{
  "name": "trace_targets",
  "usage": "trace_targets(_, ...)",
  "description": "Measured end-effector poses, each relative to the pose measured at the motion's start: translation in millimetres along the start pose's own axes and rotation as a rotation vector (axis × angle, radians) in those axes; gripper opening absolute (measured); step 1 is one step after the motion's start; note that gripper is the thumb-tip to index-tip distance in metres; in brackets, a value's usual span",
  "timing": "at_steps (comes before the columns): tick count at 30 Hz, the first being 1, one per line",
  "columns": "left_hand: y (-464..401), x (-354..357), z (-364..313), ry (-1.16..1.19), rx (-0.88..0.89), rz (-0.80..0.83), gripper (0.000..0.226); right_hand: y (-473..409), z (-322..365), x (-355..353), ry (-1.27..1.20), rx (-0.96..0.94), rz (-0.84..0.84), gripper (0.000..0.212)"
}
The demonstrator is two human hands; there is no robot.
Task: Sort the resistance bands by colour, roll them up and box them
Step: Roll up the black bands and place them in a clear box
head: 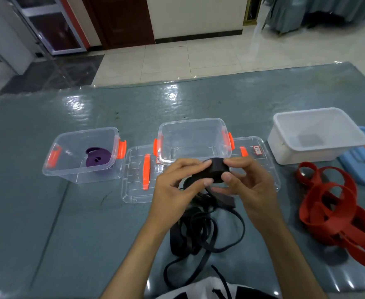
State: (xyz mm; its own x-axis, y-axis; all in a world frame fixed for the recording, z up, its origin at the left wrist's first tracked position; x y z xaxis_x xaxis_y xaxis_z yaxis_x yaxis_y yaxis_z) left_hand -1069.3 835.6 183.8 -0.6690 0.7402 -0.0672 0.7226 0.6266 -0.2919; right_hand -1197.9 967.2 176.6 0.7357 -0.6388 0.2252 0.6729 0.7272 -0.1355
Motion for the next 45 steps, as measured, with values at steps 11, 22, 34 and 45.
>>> trace_targets(11, 0, -5, 2, 0.051, -0.057, -0.098, 0.030, -9, -1, -3, 0.211, -0.098, -0.078, 0.027)
trace_targets(22, 3, -2, 3, 0.136, -0.075, -0.157, 0.024, -7, 0, 6, 0.171, -0.075, -0.039, 0.029)
trace_targets(34, 3, 3, 2, 0.166, -0.114, -0.269, 0.024, -17, 10, 5, 0.263, -0.036, 0.006, 0.022)
trace_targets(45, 6, 0, 7, 0.115, -0.108, -0.226, 0.030, -12, -8, 3, 0.158, -0.008, -0.078, 0.022)
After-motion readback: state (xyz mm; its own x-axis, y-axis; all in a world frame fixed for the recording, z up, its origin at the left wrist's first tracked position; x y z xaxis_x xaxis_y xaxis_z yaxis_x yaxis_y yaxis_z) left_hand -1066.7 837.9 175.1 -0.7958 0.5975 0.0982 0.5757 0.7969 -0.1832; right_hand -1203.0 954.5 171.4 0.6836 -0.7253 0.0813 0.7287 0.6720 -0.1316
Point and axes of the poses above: each hand's wrist, its own y-axis away from the middle knuckle, its own x-axis out of the palm, z = x × y, the point moved 2 cm from there along -y, towards the middle knuckle, and after that the axes turned 4 degrees about y, right-handed, at the moved point
